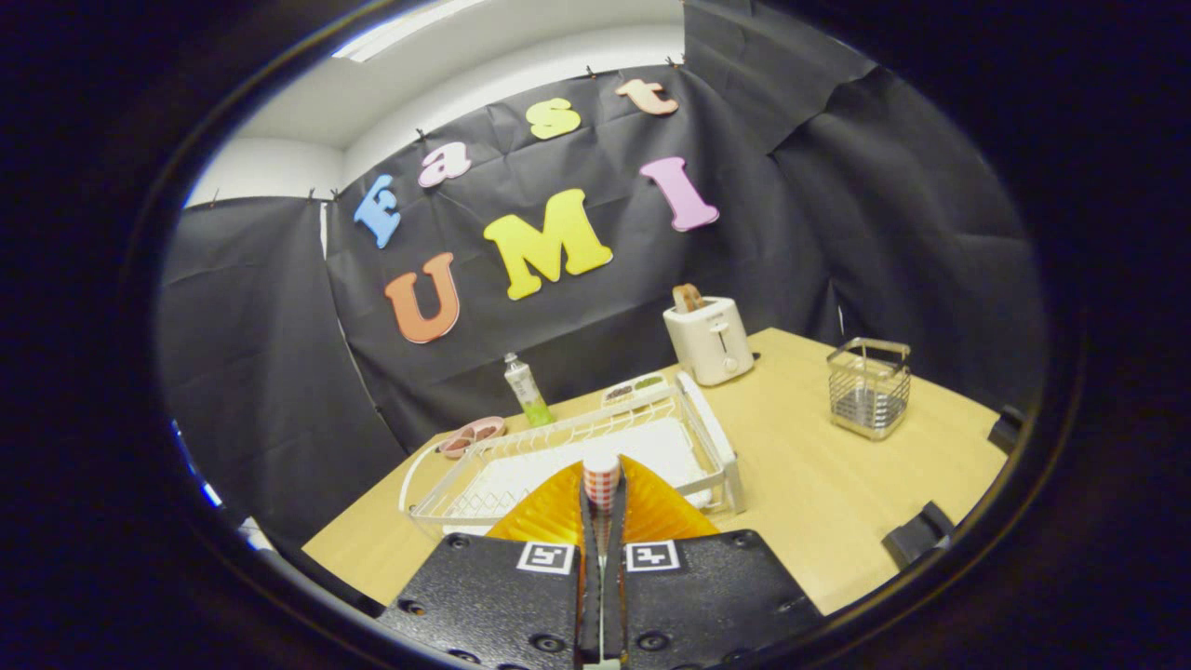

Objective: Take the plate from the dish rack, then take the spoon from the basket and place it into the plate.

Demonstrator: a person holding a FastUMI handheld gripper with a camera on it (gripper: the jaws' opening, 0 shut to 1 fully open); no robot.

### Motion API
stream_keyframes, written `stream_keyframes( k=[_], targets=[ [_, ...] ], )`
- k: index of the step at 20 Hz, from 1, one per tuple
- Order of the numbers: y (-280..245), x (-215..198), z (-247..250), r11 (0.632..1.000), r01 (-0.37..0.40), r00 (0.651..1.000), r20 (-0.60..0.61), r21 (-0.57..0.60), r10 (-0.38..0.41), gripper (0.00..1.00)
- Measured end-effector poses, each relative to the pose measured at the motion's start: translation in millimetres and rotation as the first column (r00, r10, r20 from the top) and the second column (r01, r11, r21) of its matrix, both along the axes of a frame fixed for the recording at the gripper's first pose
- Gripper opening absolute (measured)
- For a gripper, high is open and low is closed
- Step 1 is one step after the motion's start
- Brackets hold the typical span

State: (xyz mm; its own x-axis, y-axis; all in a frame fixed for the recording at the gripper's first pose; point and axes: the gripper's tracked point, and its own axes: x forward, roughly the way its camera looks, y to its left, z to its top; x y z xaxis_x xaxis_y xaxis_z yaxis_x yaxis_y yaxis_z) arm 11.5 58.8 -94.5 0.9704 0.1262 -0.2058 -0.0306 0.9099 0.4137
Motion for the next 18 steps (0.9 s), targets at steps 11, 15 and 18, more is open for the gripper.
stream_keyframes(
  k=[11, 15, 18],
  targets=[
    [0.7, 0.0, -8.2, 0.994, 0.002, 1.0, 0.03, -0.112, 0.002, 0.5],
    [-4.4, -1.0, 16.3, 0.986, 0.028, 0.995, 0.095, -0.167, -0.012, 0.83],
    [-6.6, -4.5, 29.3, 0.976, 0.054, 0.991, 0.132, -0.212, -0.026, 0.95]
  ],
)
